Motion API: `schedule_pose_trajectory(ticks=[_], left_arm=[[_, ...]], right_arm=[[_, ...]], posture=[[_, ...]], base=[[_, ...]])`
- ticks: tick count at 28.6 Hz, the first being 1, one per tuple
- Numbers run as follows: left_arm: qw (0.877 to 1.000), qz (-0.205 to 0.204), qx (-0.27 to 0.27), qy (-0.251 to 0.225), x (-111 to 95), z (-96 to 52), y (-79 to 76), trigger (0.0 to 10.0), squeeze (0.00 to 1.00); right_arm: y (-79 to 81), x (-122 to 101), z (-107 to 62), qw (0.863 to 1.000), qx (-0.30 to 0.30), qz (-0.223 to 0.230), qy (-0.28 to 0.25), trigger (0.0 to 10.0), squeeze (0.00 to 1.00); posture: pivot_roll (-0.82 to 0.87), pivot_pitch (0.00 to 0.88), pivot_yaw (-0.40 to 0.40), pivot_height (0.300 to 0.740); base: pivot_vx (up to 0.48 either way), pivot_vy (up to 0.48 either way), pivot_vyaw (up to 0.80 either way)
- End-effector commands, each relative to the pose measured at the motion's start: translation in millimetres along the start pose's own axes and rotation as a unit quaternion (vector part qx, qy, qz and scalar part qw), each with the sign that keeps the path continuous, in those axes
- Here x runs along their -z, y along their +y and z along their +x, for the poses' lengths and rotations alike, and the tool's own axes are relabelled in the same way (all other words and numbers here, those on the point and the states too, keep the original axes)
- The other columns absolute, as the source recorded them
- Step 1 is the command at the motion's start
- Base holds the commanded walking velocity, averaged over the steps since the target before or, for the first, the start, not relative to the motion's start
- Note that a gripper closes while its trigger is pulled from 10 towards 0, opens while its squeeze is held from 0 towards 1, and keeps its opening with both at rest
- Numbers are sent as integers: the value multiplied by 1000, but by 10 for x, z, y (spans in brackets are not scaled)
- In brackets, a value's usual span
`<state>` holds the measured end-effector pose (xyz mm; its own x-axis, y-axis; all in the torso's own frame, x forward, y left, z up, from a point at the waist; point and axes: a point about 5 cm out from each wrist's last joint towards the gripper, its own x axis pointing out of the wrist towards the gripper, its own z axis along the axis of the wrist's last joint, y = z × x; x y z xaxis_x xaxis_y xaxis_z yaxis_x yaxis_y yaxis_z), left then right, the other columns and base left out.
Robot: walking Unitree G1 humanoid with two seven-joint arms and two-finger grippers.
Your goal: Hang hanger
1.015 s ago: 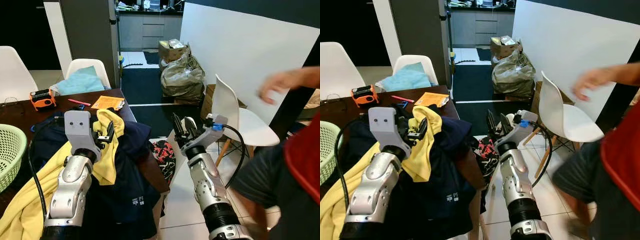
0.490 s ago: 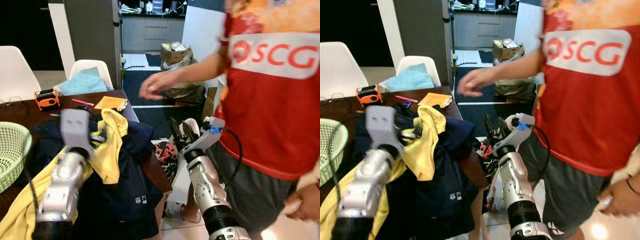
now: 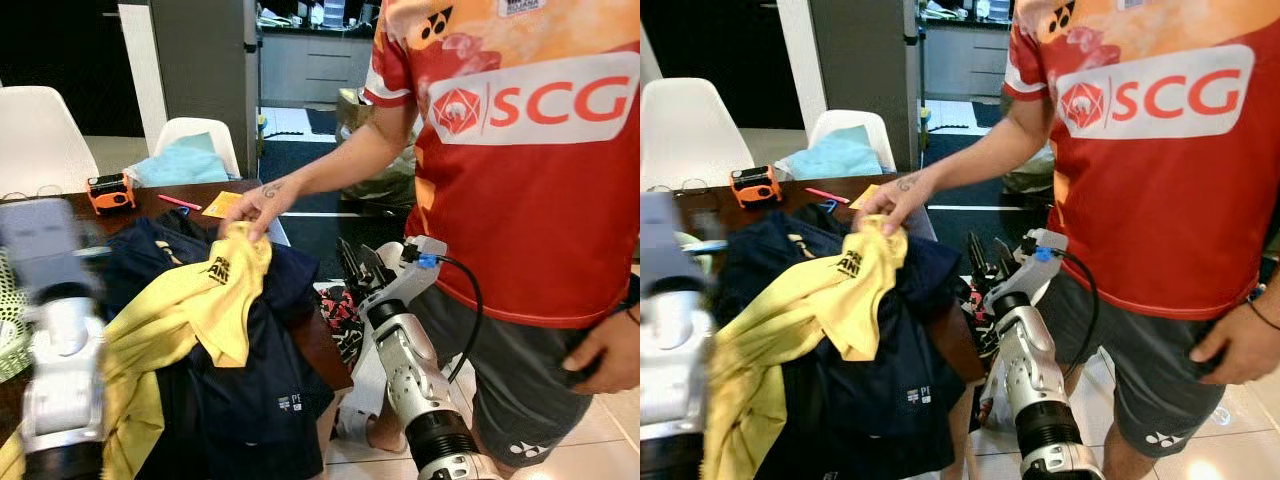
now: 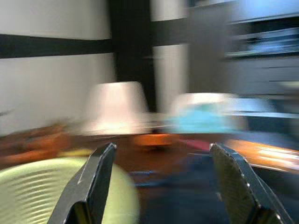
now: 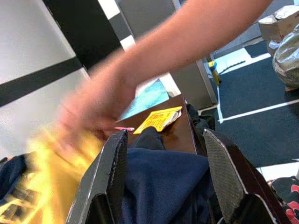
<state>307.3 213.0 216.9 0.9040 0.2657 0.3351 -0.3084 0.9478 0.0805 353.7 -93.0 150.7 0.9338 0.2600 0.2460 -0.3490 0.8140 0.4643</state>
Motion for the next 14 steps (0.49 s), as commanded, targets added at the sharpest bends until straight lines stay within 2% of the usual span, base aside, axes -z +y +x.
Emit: schedule_pose_trajectory(ticks=[1,2,3,5,7,12,14], left_arm=[[998,-22,60,-7,-5,-32,-178,10000,0],[990,-41,132,-14,-10,-136,-389,10000,0],[984,-61,169,-7,22,-235,-517,10000,0],[984,-61,169,-7,22,-235,-517,10000,0],[978,-83,191,15,87,-329,-619,10000,0],[978,-85,187,17,39,-295,-630,10000,0],[979,-82,185,23,44,-283,-582,10000,0]], right_arm=[[68,43,12,1000,-4,15,5,10000,0],[63,42,-5,1000,-4,14,4,10000,0],[61,46,-30,1000,-8,14,3,10000,0],[61,46,-30,1000,-8,14,3,10000,0],[60,64,-70,1000,-14,12,7,10000,0],[165,152,-105,997,-57,34,37,10000,0],[234,196,-118,994,-85,37,50,10000,0]], posture=[[151,0,-75,740],[136,0,-63,740],[127,0,-56,740],[127,0,-56,740],[126,0,-51,740],[141,0,-46,740],[147,0,-45,740]], base=[[0,0,0],[0,0,0],[0,0,0],[0,0,0],[0,0,0],[0,0,0],[0,0,0]])
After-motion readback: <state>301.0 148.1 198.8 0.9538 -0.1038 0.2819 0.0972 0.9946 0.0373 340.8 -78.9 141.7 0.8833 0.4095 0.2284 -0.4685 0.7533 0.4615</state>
